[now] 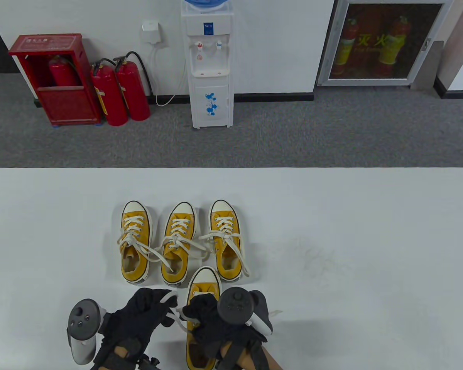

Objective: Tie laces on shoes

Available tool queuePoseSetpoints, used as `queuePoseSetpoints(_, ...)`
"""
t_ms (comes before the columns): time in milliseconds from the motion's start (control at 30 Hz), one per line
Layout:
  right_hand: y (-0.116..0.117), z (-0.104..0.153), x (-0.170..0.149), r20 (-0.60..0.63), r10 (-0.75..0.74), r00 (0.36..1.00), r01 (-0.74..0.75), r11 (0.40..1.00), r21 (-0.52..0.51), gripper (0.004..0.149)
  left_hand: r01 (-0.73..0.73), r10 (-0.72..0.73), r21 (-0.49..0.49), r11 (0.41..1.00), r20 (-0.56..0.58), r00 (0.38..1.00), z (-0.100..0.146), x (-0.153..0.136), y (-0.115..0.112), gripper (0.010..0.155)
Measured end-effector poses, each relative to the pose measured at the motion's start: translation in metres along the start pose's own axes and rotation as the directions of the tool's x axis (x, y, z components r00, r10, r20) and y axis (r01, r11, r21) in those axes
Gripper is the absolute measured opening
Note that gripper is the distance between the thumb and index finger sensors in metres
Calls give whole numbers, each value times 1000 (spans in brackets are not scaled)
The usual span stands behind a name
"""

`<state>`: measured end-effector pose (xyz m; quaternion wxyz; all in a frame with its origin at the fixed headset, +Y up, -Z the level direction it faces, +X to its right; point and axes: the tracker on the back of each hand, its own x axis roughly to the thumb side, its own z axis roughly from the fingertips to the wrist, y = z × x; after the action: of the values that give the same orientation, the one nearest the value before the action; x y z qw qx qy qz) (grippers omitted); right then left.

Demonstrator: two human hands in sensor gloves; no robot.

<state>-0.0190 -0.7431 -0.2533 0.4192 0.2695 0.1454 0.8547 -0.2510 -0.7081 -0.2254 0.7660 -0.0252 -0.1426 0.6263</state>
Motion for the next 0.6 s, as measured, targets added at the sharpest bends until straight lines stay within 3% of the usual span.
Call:
queuePoseSetpoints(333,11,3,16,63,193,979,-195,980,31,52,-20,19,-43,999,-20,1000,-5,-4,-8,30)
queuePoseSetpoints(600,9,6,20,109,156,982,-165,984,73,49,15,-13,19,1000,-90,996,-10,-17,-2,31)
